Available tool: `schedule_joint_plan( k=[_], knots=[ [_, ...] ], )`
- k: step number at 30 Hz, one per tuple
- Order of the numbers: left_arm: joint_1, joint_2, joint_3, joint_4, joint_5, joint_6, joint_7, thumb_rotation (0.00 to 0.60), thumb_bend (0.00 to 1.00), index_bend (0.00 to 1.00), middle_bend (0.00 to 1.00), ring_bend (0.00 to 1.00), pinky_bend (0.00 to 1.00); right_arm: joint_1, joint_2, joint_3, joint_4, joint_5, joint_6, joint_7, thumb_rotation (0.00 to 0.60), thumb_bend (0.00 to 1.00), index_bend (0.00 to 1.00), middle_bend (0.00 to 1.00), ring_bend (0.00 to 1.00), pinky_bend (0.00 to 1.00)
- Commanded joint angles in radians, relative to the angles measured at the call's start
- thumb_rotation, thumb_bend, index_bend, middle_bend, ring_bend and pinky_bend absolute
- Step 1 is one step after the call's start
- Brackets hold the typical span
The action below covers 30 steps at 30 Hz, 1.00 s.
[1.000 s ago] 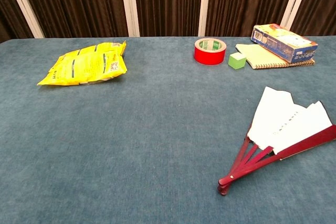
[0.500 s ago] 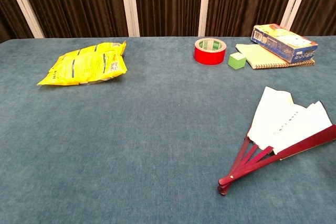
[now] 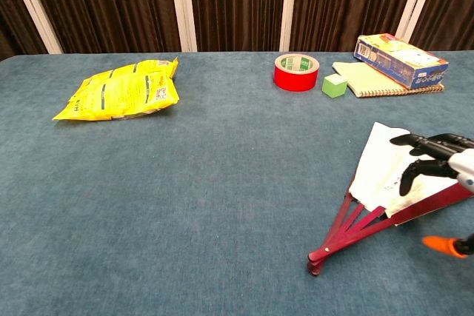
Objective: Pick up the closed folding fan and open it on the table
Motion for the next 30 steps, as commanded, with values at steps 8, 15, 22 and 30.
schedule_joint_plan(
  k=[8, 15, 22, 30],
  knots=[
    [-0.001, -0.008, -0.001, 0.001, 0.0, -0.002, 0.016, 0.6, 0.22, 0.15, 0.0, 0.0, 0.0, 0.035, -0.083, 0.031, 0.141, 0.023, -0.003, 0.048, 0.6, 0.24, 0.43, 0.1, 0.17, 0.11],
    [-0.003, -0.017, 0.0, 0.001, 0.0, -0.005, 0.039, 0.6, 0.22, 0.15, 0.0, 0.0, 0.0, 0.046, -0.096, 0.033, 0.198, 0.03, 0.002, 0.078, 0.6, 0.25, 0.43, 0.1, 0.17, 0.11],
    [-0.001, -0.023, -0.002, -0.002, -0.004, -0.001, 0.051, 0.6, 0.22, 0.15, 0.0, 0.0, 0.0, 0.055, -0.105, 0.032, 0.231, 0.032, 0.01, 0.113, 0.6, 0.28, 0.45, 0.1, 0.17, 0.11],
    [-0.003, -0.025, -0.001, -0.002, -0.005, -0.006, 0.06, 0.6, 0.22, 0.15, 0.0, 0.0, 0.0, 0.061, -0.118, 0.026, 0.262, 0.04, 0.008, 0.129, 0.6, 0.28, 0.49, 0.1, 0.17, 0.11]
  ],
)
